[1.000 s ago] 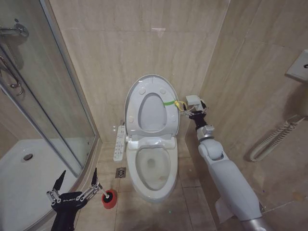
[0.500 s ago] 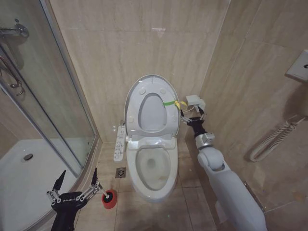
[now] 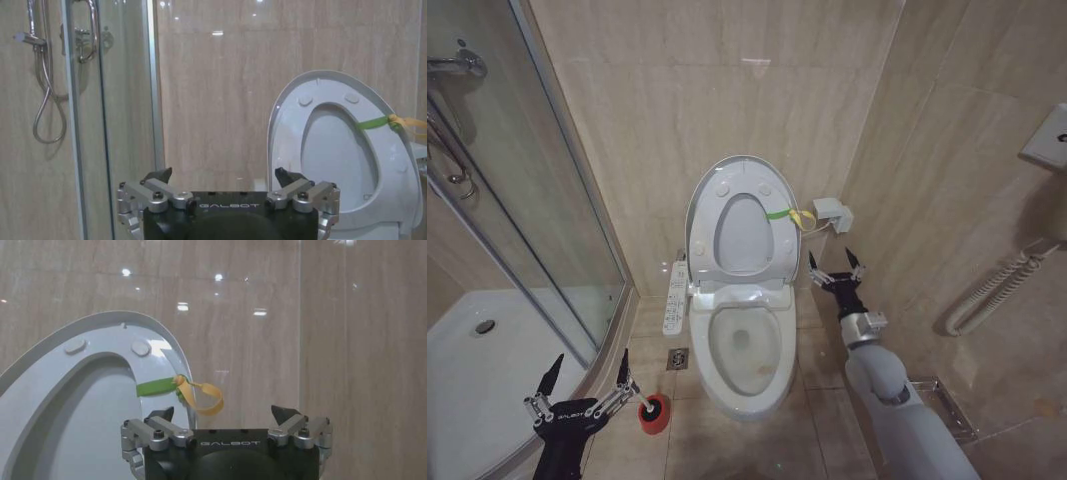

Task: Open the toilet lid, clean the toilet bowl with a toilet brush, close the toilet lid, and flush.

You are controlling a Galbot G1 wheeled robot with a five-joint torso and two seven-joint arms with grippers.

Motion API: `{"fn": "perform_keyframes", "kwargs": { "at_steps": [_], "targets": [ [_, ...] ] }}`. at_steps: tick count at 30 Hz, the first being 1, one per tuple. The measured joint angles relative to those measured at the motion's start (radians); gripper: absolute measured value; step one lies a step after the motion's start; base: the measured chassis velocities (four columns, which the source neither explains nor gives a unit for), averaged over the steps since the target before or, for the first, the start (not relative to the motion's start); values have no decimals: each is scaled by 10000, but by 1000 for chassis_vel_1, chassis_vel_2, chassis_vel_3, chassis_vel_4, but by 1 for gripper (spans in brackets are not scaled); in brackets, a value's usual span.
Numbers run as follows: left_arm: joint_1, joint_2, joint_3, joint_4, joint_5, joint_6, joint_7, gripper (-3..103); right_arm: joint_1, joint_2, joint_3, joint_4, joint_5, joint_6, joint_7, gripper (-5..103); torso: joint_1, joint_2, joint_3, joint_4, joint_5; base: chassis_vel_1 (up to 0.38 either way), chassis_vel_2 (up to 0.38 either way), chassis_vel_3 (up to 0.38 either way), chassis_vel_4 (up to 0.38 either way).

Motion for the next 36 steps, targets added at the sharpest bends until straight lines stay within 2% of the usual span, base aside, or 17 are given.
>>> {"fn": "perform_keyframes", "kwargs": {
  "at_steps": [10,18,36],
  "targets": [
    [0,0,0,0,0,0,0,100,-1580,428,416,701,-490,257,84,100,0,-2,0,-1,2,0,0,0,0],
    [0,-1,-1,0,0,0,0,100,-2873,1092,711,1175,-929,643,99,100,0,-1,0,-2,2,0,0,0,0],
    [0,0,0,0,0,0,0,100,-3710,1741,782,1441,-1622,904,327,100,1,-1,0,-1,1,0,0,0,0]
  ]
}}
